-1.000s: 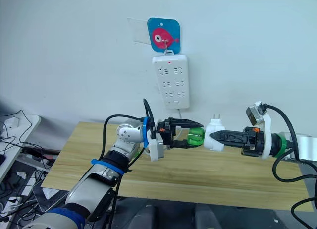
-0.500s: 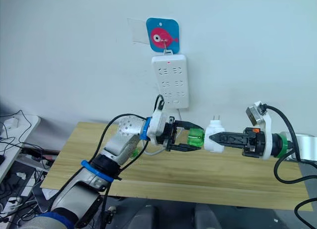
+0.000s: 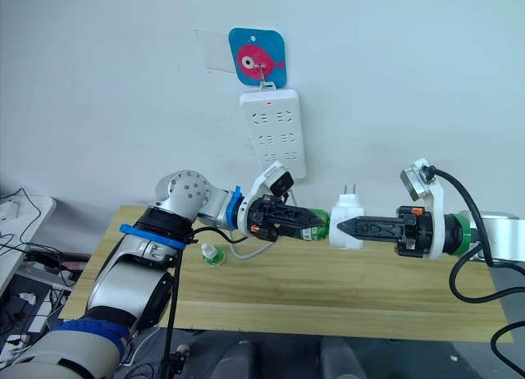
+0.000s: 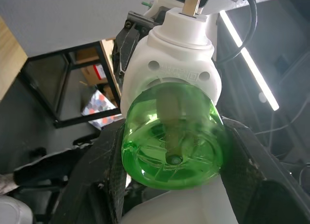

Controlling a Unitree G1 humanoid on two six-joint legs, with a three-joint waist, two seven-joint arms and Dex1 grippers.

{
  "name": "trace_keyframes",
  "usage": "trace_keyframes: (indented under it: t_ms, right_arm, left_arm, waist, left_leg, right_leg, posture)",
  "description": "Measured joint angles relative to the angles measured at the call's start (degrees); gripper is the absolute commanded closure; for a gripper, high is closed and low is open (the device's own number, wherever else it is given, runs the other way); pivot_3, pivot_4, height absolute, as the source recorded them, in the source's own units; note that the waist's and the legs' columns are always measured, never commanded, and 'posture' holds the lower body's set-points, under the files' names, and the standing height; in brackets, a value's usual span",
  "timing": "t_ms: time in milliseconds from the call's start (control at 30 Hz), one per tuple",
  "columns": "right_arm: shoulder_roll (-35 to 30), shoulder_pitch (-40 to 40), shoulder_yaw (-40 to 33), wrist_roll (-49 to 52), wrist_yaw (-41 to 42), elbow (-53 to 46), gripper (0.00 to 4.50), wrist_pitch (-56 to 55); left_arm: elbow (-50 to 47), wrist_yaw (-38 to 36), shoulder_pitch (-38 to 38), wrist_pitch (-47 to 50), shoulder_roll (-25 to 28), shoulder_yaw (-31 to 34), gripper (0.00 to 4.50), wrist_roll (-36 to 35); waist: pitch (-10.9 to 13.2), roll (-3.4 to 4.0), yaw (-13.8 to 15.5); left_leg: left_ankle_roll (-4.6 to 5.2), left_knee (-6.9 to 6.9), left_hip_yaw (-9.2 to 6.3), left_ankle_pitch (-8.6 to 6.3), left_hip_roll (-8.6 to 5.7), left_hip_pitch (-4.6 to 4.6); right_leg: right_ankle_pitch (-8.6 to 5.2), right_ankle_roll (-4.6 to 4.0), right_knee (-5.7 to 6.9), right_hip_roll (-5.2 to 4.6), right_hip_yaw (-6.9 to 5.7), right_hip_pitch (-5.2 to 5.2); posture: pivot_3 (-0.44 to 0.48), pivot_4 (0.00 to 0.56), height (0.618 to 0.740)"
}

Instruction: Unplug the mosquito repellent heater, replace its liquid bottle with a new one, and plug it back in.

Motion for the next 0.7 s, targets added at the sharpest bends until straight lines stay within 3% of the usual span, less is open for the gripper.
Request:
trace_keyframes:
  t_ms: [233, 467, 700]
  right_arm:
    - [0.08, 0.63, 0.03, 0.52, 0.34, 0.12, 1.47, 0.41]
    - [0.50, 0.70, 0.05, 0.71, 0.25, 3.01, 1.47, 0.70]
    - [0.49, 1.23, -1.15, -0.26, -0.17, 7.78, 1.47, 1.15]
  left_arm:
    - [-3.01, 0.24, 0.72, -1.49, -0.68, 3.76, 0.08, 0.88]
    - [-7.51, -0.08, 2.44, -6.04, -0.32, 3.94, 0.01, 3.41]
    - [-16.75, -6.27, 6.98, -22.74, 7.64, 0.86, 0.01, 12.71]
  waist:
    - [0.00, 0.00, 0.45]
    - [0.00, 0.00, 0.55]
    - [0.00, 0.00, 0.76]
  left_leg:
    - [-0.01, 0.13, 0.05, 0.00, -0.06, 0.02]
    - [0.00, 0.08, 0.06, 0.00, -0.06, 0.02]
    - [-0.01, 0.07, 0.11, 0.00, -0.05, 0.04]
  right_leg:
    - [0.01, 0.01, 0.06, -0.06, 0.05, 0.05]
    - [0.01, 0.01, 0.03, -0.06, 0.06, 0.04]
    - [0.02, 0.00, 0.04, -0.07, 0.12, 0.04]
  posture:
    - [-0.036, 0.164, 0.740]
    - [-0.029, 0.166, 0.740]
    - [-0.021, 0.166, 0.740]
